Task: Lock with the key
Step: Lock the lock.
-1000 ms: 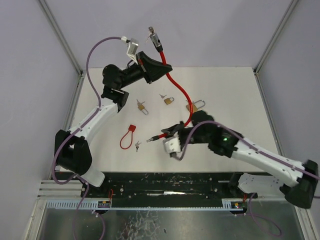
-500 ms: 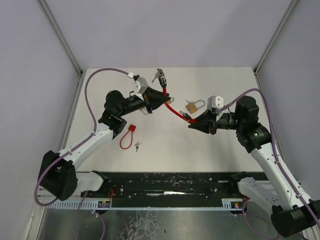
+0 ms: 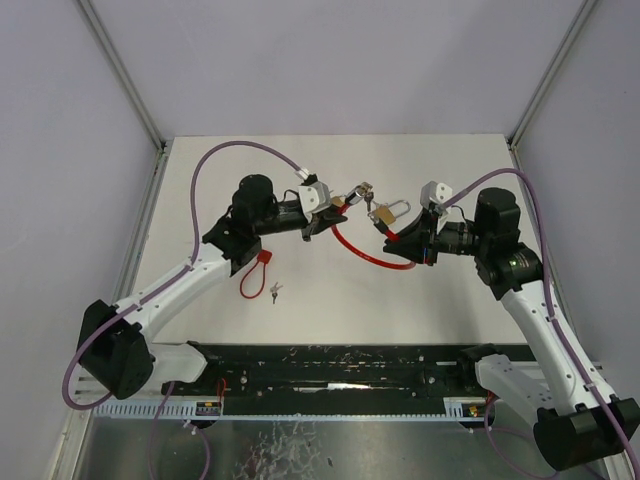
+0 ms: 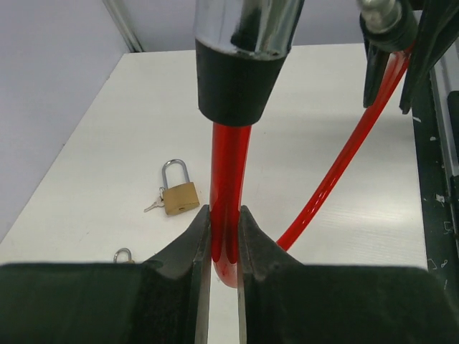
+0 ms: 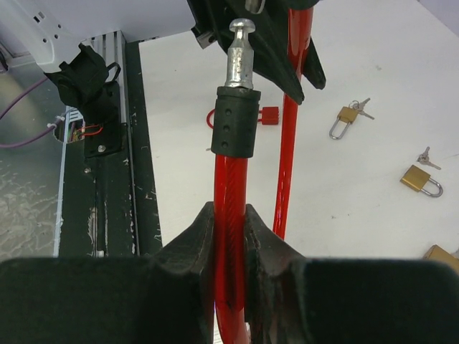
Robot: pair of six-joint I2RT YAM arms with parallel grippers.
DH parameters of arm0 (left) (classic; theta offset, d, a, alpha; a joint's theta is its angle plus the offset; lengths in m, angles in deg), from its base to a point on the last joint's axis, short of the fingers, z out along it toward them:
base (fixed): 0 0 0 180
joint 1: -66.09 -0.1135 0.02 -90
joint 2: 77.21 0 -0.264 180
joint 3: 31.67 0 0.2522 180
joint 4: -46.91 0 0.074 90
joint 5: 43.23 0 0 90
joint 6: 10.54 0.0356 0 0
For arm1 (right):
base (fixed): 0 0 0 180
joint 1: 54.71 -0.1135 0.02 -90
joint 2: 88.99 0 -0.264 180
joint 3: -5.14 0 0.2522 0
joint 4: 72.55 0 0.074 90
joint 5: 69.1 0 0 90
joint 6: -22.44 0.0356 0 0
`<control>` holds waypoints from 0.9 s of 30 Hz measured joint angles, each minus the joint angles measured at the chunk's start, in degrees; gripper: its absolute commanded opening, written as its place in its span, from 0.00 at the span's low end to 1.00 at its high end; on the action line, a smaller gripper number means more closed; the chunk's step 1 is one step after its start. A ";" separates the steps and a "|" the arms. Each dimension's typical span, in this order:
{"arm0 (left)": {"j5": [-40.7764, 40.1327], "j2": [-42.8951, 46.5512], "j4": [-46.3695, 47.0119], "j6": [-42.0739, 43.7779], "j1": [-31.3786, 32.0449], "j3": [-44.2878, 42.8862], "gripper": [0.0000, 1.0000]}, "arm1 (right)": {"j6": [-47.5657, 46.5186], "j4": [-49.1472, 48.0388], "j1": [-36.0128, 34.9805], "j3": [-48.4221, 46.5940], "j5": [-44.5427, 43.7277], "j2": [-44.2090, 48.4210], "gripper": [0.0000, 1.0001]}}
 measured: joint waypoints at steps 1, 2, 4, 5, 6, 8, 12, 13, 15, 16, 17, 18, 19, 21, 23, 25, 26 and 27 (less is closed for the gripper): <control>0.48 -0.39 -1.77 0.85 0.00 -1.20 0.01 | -0.13 0.24 -0.02 0.00 0.04 -0.15 0.00; 0.90 -0.68 -3.39 1.60 0.00 -2.27 0.01 | -0.24 0.39 -0.02 0.00 0.07 -0.35 0.00; 1.77 -0.96 -5.77 2.69 0.00 -3.76 0.01 | -0.28 0.68 -0.02 0.00 0.09 -0.85 0.00; 2.25 -1.01 -6.78 3.13 0.00 -4.20 0.01 | -0.31 0.81 -0.02 0.00 0.09 -1.07 0.00; 2.69 -1.05 -7.34 3.37 0.00 -4.33 0.01 | -0.31 0.90 -0.02 0.00 0.09 -1.27 0.00; 3.43 -1.18 -8.66 3.78 0.00 -4.37 0.00 | -0.24 0.90 -0.02 0.00 0.11 -1.38 0.00; 4.35 -2.16 -9.84 4.00 0.00 -4.37 0.01 | 0.28 0.63 -0.02 0.00 0.24 -1.36 0.00; 4.52 -2.40 -9.99 4.00 0.00 -4.39 0.01 | 0.46 0.59 0.00 0.00 0.24 -1.36 0.00; 4.92 -2.91 -10.43 4.00 0.00 -4.42 0.00 | 0.74 0.24 -0.02 0.00 0.24 -1.36 0.00; 5.18 -3.10 -10.60 4.00 0.04 -4.42 0.01 | 0.87 0.13 0.00 0.00 0.24 -1.38 0.00; 5.27 -3.23 -10.78 4.00 0.07 -4.42 0.01 | 0.96 0.11 0.00 0.00 0.24 -1.38 0.00; 5.33 -3.32 -10.97 4.02 0.11 -4.42 0.01 | 1.11 -0.02 -0.02 0.00 0.24 -1.44 0.00; 5.44 -3.39 -11.26 4.02 0.24 -4.42 0.00 | 1.29 -0.17 -0.02 0.00 0.22 -1.53 0.00; 5.64 -3.43 -11.67 4.07 0.48 -4.44 0.01 | 1.44 -0.20 0.00 0.00 0.20 -1.73 0.00; 5.66 -3.43 -12.09 4.22 0.74 -4.44 0.01 | 1.55 -0.20 0.00 0.00 0.15 -1.99 0.00; 5.66 -3.43 -12.55 4.24 0.81 -4.63 0.01 | 1.55 -0.20 -0.02 0.00 0.13 -2.21 0.00; 5.64 -3.41 -12.68 4.26 0.81 -4.74 0.01 | 1.57 -0.17 -0.02 0.00 0.13 -2.32 0.00; 5.66 -3.41 -12.81 4.28 0.81 -4.92 0.01 | 1.57 -0.17 0.00 0.00 0.13 -2.49 0.00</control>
